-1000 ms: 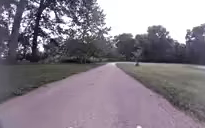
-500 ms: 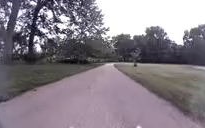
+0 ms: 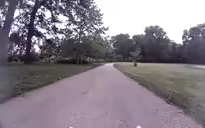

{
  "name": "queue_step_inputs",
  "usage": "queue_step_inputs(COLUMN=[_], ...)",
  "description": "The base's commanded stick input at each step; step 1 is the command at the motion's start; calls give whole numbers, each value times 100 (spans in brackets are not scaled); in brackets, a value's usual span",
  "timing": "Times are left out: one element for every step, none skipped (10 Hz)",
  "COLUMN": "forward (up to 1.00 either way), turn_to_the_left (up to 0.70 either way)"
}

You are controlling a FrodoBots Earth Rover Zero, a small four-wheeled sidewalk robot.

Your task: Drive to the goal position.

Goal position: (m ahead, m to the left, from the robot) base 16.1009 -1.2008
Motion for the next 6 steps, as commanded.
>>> queue_step_inputs(forward=[70, 70, 70, 70, 70, 70], turn_to_the_left=[-1, -1, -1, -1, -1, -1])
